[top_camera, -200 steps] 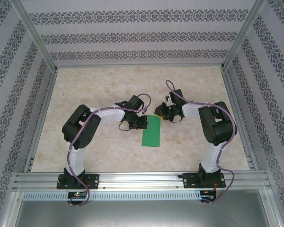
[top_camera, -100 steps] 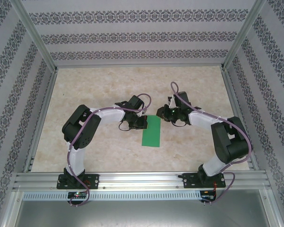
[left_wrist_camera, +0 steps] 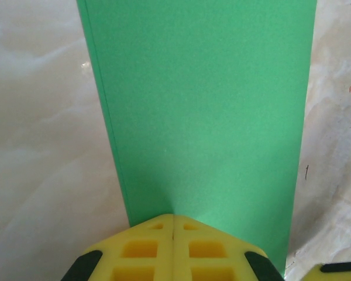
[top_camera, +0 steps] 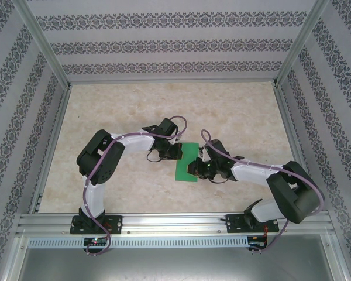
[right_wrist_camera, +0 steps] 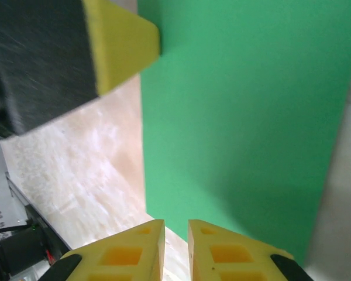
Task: Fold a paper plane with a square sheet of paper (pick it up from the middle)
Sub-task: Fold the square sheet of paper in half at the center of the table.
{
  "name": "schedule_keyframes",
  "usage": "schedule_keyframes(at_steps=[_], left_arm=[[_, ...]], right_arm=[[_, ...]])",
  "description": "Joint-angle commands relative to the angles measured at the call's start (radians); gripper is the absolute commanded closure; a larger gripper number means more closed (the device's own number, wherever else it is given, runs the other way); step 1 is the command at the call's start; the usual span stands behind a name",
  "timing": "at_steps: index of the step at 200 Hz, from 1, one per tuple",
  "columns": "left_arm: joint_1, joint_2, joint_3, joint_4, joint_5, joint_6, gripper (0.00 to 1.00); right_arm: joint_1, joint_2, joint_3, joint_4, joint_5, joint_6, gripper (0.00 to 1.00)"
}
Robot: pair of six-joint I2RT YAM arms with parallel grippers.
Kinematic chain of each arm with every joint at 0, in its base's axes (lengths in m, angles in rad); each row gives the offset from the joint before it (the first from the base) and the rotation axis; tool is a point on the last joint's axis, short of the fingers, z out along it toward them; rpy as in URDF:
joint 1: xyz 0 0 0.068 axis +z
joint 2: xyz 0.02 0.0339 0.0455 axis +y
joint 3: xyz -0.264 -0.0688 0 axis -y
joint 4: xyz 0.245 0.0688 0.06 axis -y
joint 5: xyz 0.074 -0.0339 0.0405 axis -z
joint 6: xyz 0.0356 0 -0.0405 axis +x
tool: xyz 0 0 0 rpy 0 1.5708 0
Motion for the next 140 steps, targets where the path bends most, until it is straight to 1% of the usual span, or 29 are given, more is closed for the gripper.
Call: schedule_keyframes(at_steps=[1,40,56,74,100,127,140], left_arm=[[-0.010,0.018,-0.010,-0.100,-0.066,0.011,1.00],[-0.010,0.021,-0.008,-0.099,-0.065,0.012,1.00],[-0.010,0.022,-0.006,-0.099,-0.063,0.010,1.00],[-0.010,0.021,-0.002,-0.102,-0.062,0.013,1.00],[-0.010,0.023,0.005,-0.107,-0.062,0.015,1.00],[-0.010,0.026,0.007,-0.101,-0.054,0.010,1.00],[-0.011,0.026,0.007,-0.100,-0.051,0.010,1.00]], right_arm=[[0.006,0.022,-0.047,0.040,0.024,0.029,0.82],[0.006,0.063,-0.071,0.039,0.030,0.013,0.81],[0.006,0.028,-0.063,0.017,0.033,0.009,0.80],[0.007,-0.045,-0.053,-0.012,0.029,0.007,0.80],[0.007,-0.131,-0.064,-0.034,0.002,0.003,0.78],[0.008,-0.128,-0.085,-0.042,-0.008,-0.007,0.77],[0.007,-0.104,-0.090,-0.039,0.001,-0.014,0.74]])
